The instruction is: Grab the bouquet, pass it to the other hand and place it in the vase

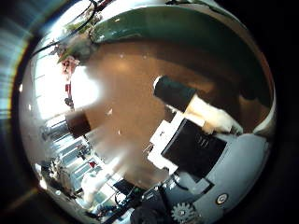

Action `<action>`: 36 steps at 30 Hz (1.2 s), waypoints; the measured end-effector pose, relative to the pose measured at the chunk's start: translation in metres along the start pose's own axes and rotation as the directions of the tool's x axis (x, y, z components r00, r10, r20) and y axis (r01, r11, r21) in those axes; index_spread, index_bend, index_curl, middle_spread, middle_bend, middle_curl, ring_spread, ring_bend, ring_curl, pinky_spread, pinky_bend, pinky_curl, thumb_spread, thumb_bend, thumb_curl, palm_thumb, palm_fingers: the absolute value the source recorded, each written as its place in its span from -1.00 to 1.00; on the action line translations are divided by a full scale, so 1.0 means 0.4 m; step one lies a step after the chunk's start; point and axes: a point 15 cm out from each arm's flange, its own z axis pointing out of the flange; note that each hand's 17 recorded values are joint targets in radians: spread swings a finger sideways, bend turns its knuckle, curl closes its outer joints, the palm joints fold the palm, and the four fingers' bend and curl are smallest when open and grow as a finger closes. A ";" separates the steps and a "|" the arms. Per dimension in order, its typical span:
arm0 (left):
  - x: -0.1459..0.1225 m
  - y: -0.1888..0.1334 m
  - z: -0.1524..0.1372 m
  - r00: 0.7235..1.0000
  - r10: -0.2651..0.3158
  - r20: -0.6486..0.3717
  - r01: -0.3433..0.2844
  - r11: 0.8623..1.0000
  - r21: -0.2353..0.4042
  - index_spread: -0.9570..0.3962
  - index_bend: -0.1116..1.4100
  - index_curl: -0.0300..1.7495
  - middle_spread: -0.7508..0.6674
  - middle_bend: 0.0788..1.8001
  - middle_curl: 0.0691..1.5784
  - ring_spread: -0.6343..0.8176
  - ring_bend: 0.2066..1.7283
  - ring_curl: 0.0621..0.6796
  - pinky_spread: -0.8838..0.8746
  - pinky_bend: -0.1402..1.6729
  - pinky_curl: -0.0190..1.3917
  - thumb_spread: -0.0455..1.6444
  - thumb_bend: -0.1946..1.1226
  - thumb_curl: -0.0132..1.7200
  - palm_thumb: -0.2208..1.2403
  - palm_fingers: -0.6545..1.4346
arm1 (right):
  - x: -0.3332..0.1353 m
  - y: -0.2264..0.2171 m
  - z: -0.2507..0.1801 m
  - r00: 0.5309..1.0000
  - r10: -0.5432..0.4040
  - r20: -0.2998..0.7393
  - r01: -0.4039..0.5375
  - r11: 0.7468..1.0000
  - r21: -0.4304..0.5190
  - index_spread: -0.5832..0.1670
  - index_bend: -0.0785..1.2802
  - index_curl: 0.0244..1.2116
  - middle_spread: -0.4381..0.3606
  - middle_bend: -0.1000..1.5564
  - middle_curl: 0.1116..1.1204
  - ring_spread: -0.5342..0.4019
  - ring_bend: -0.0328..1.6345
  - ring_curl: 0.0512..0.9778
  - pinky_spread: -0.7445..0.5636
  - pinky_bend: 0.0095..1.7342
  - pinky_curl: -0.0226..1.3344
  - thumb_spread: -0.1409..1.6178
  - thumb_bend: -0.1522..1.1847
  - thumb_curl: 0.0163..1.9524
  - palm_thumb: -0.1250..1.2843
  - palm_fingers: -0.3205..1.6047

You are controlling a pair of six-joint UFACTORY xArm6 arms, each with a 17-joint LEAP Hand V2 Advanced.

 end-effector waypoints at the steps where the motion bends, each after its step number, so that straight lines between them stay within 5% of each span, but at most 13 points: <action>1: 0.003 0.000 -0.003 1.000 0.002 -0.001 -0.002 1.000 0.001 0.70 -0.62 -0.57 0.71 -0.87 -0.65 0.69 -0.64 -0.55 0.63 -0.64 -0.57 0.25 -0.74 -0.60 -0.17 -0.30 | -0.005 0.000 0.000 1.000 -0.005 -0.001 0.005 1.000 -0.002 -0.28 -0.57 -0.37 -0.04 -0.43 -0.42 -0.10 -0.25 -0.64 0.46 -0.78 -0.73 0.37 -0.80 -0.56 -0.07 0.18; 6: 0.007 0.004 -0.009 1.000 0.003 -0.001 -0.003 1.000 0.005 0.70 -0.62 -0.57 0.71 -0.87 -0.65 0.69 -0.65 -0.55 0.63 -0.64 -0.57 0.25 -0.74 -0.60 -0.17 -0.29 | -0.026 0.009 0.003 1.000 -0.019 -0.002 0.019 1.000 -0.020 -0.36 -0.58 -0.36 -0.15 -0.32 -0.36 -0.25 -0.11 -0.59 0.28 -0.74 -0.78 0.34 -0.79 -0.54 -0.01 0.47; 11: 0.011 0.004 -0.016 1.000 0.012 -0.002 -0.012 1.000 0.014 0.70 -0.62 -0.57 0.71 -0.86 -0.65 0.69 -0.65 -0.55 0.63 -0.64 -0.57 0.25 -0.74 -0.60 -0.17 -0.29 | -0.042 0.019 0.000 1.000 -0.029 -0.003 0.029 0.999 -0.033 -0.43 -0.17 -0.15 -0.30 -0.02 -0.17 -0.33 0.12 -0.36 -0.28 -0.35 -0.65 0.28 -0.77 -0.50 0.17 0.99; 19: 0.017 -0.003 -0.035 1.000 0.021 -0.010 -0.021 0.999 0.036 0.70 -0.61 -0.56 0.70 -0.87 -0.65 0.69 -0.65 -0.54 0.63 -0.64 -0.57 0.26 -0.74 -0.60 -0.17 -0.29 | -0.064 0.038 -0.034 0.999 -0.044 -0.006 0.043 0.998 -0.035 -0.35 0.45 0.22 -0.35 0.45 0.18 -0.33 0.54 -0.01 -0.39 0.30 -0.31 0.10 -0.72 -0.39 0.57 0.77; 25: 0.013 -0.003 -0.042 1.000 0.019 -0.014 -0.019 0.999 0.042 0.71 -0.61 -0.56 0.70 -0.87 -0.65 0.69 -0.66 -0.54 0.63 -0.64 -0.58 0.27 -0.74 -0.60 -0.16 -0.29 | -0.049 0.031 -0.134 1.000 -0.021 0.003 0.021 0.997 0.070 -0.24 0.70 0.37 -0.33 0.64 0.33 -0.30 0.72 0.16 -0.28 0.53 -0.14 0.08 -0.64 -0.29 0.77 0.60; 29: 0.005 0.006 -0.059 1.000 0.015 -0.017 -0.014 0.998 0.053 0.71 -0.61 -0.56 0.70 -0.87 -0.65 0.70 -0.65 -0.54 0.63 -0.64 -0.58 0.27 -0.74 -0.60 -0.16 -0.29 | -0.018 0.021 -0.304 1.000 0.002 0.024 -0.008 0.963 0.271 -0.18 0.78 0.42 -0.30 0.71 0.37 -0.29 0.77 0.23 -0.22 0.58 -0.07 0.08 -0.62 -0.23 0.81 0.55; 36: 0.019 0.016 -0.104 0.999 0.018 -0.035 -0.015 0.995 0.094 0.69 -0.61 -0.56 0.69 -0.86 -0.65 0.70 -0.65 -0.54 0.62 -0.64 -0.58 0.27 -0.74 -0.60 -0.16 -0.28 | -0.020 0.112 -0.477 0.976 -0.042 0.214 -0.055 0.902 0.429 -0.12 0.85 0.46 -0.27 0.76 0.40 -0.27 0.81 0.30 -0.17 0.60 0.01 0.09 -0.61 -0.13 0.82 0.51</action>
